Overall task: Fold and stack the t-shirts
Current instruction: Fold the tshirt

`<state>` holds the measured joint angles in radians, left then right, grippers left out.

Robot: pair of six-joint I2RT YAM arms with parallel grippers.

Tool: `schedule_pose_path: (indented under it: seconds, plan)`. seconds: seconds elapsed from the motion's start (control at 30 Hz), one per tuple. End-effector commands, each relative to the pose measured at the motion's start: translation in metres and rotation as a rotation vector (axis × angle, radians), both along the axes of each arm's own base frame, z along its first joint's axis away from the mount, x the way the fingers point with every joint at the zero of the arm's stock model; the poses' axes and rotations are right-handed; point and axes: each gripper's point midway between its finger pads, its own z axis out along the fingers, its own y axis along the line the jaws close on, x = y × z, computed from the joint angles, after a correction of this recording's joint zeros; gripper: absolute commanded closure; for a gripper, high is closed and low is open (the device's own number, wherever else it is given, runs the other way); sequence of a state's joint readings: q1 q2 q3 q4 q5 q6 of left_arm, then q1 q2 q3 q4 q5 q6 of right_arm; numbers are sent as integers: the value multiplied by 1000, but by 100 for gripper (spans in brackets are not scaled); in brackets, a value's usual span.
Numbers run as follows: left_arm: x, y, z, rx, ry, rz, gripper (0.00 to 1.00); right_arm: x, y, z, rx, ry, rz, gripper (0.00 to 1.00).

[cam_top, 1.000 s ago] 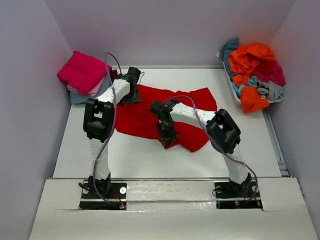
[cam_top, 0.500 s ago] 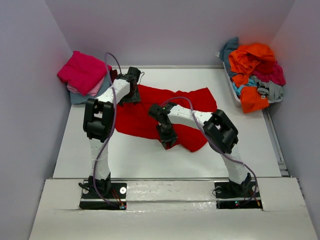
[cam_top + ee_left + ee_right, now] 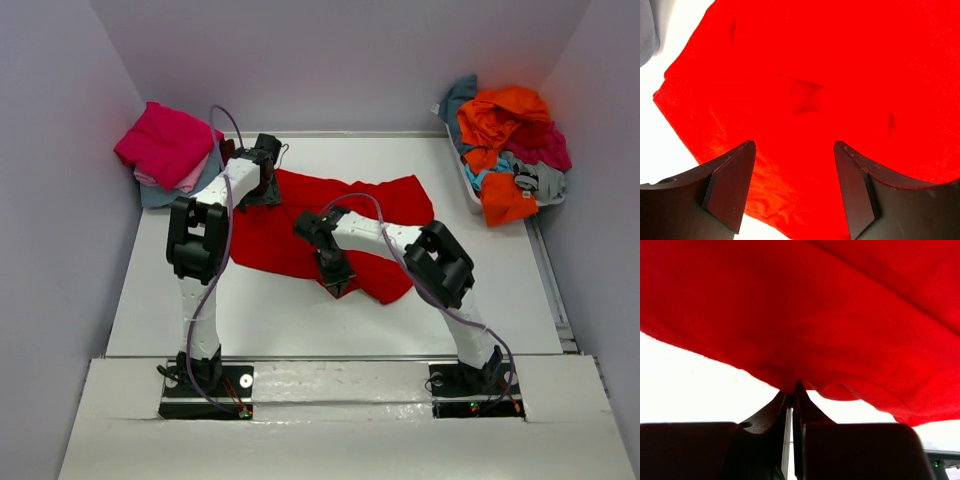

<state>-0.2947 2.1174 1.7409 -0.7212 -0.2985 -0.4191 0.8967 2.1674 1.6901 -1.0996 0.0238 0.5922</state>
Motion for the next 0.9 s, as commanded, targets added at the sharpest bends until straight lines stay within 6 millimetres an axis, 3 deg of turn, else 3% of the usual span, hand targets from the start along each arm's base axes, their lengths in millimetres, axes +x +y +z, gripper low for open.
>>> schedule_pose_path:
  seconds: [0.0, 0.23, 0.33, 0.4, 0.57, 0.87]
  plan:
    - [1, 4, 29, 6, -64, 0, 24, 13, -2, 55, 24, -133, -31, 93]
    - [1, 5, 26, 17, -56, 2, 24, 28, -10, 114, 44, -271, -56, 93]
    - [1, 5, 25, 15, -53, 4, 24, 36, -11, 135, 50, -322, -59, 93]
    - [2, 4, 25, 15, -54, 3, 24, 43, -11, 137, 34, -350, -51, 93]
    - [-1, 6, 22, 21, -46, 4, 24, 58, 5, 127, 30, -358, -15, 93]
    - [-5, 9, 18, 33, -39, -1, 24, 100, 27, 77, 105, -315, 32, 92]
